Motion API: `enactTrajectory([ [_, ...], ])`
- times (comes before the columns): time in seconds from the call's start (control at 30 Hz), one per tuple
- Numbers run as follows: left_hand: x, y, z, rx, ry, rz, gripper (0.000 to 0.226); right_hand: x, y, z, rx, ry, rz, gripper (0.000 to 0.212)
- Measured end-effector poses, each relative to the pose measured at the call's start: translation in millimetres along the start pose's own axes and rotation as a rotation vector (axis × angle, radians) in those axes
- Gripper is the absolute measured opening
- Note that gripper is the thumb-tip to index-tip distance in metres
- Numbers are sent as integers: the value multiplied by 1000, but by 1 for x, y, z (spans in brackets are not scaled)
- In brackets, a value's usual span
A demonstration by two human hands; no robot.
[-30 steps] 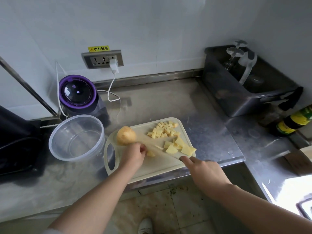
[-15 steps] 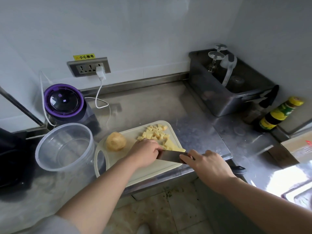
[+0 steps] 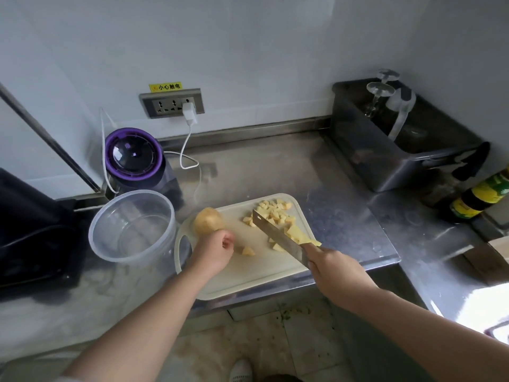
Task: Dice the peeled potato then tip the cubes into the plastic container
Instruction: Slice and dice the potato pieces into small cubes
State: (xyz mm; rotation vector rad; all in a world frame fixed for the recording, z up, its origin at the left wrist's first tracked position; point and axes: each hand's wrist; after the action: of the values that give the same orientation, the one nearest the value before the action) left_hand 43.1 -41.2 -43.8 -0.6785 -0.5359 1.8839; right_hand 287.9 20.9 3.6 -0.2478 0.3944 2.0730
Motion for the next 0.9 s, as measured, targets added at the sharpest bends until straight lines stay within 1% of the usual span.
enactTrajectory([
  [0.1, -3, 3, -10, -11, 24, 32, 19, 1, 17, -1, -33, 61, 8, 39],
  [0.23, 0, 1, -24, -10, -31, 84, 16, -1, 33, -3, -75, 124, 55, 43],
  [0.3, 2, -1, -30, -26, -51, 116, 10, -2, 37, -4, -94, 133, 63, 44],
  [0.4, 3, -3, -35, -54, -58, 146, 7, -3, 41, -7, -102, 133, 67, 44],
  [0.57, 1, -3, -37, -39, -91, 145, 17, -3, 42, -12, -128, 137, 71, 44],
  [0.9, 2, -2, -40, -79, -115, 131, 16, -7, 44, -14, -164, 125, 95, 49],
])
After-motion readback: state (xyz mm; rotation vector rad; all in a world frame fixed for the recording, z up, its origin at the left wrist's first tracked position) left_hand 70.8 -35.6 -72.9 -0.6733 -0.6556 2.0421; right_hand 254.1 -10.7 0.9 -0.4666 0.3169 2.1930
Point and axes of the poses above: each hand's wrist, its own x-axis towards the middle knuckle, its own z-axis out of the back of the hand, y = z × x, and after that the axes turned 6 degrees about -z, right-handed
